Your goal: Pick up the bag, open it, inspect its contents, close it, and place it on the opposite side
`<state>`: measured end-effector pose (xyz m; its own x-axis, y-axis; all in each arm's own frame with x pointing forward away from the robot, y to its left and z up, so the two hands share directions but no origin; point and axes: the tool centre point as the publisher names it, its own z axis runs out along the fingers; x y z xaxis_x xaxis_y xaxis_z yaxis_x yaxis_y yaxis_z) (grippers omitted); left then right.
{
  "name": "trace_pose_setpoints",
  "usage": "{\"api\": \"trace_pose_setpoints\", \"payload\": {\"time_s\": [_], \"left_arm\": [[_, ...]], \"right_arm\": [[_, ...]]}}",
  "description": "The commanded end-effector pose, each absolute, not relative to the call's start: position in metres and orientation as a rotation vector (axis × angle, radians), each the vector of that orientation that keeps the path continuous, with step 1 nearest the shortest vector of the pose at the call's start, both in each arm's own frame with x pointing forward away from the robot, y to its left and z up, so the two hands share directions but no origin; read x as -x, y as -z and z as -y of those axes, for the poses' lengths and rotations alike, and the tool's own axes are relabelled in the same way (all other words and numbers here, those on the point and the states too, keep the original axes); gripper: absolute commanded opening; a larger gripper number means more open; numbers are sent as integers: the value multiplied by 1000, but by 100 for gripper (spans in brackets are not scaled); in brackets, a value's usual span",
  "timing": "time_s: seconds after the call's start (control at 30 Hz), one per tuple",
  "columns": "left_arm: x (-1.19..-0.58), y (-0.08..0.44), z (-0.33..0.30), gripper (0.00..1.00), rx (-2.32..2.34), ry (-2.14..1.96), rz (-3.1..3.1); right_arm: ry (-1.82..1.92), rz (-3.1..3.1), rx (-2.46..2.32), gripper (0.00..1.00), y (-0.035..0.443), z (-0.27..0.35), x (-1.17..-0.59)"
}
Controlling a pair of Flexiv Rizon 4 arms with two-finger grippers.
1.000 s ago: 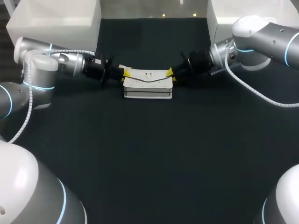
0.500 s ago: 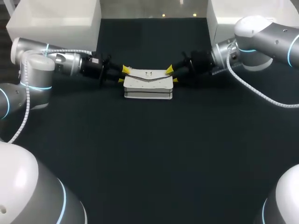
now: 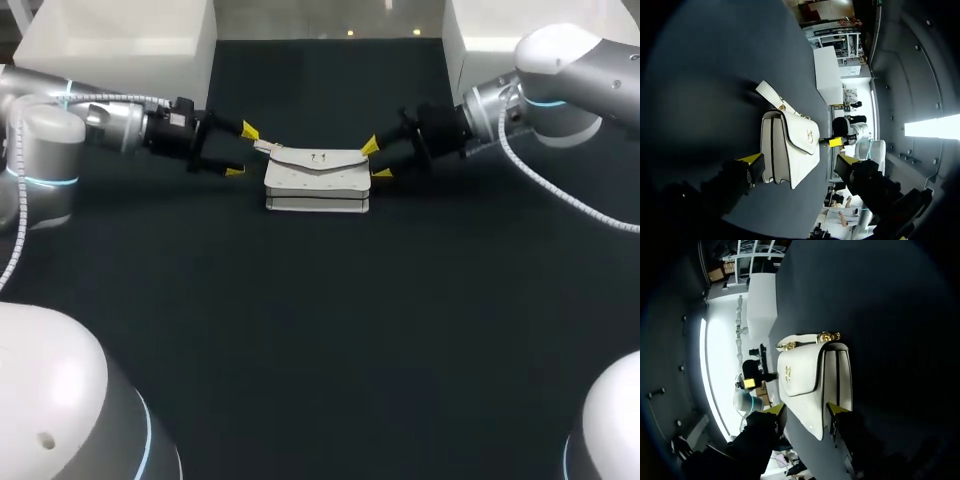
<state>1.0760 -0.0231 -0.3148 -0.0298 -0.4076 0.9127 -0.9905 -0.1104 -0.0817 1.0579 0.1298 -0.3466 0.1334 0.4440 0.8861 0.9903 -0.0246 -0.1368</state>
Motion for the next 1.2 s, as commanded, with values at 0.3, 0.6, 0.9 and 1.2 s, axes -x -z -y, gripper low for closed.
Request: {"api": "trace_pose_setpoints", "payload": {"time_s": [0.3, 0.6, 0.9, 1.2], "left_arm": [[-1061, 303, -3, 100, -1706, -1161, 1487], [-1061, 299, -16, 100, -1740, -1115, 1533], [-1062, 296, -28, 100, -1754, -1004, 1637], [-1061, 284, -41, 100, -1719, -857, 1843]], "right_arm": [[819, 1398, 1639, 39, 363, -135, -1050], [812, 1411, 1628, 0, 363, -142, -1051], [796, 1430, 1666, 0, 359, -117, -1054], [823, 1453, 1676, 0, 348, -62, -1063]]}}
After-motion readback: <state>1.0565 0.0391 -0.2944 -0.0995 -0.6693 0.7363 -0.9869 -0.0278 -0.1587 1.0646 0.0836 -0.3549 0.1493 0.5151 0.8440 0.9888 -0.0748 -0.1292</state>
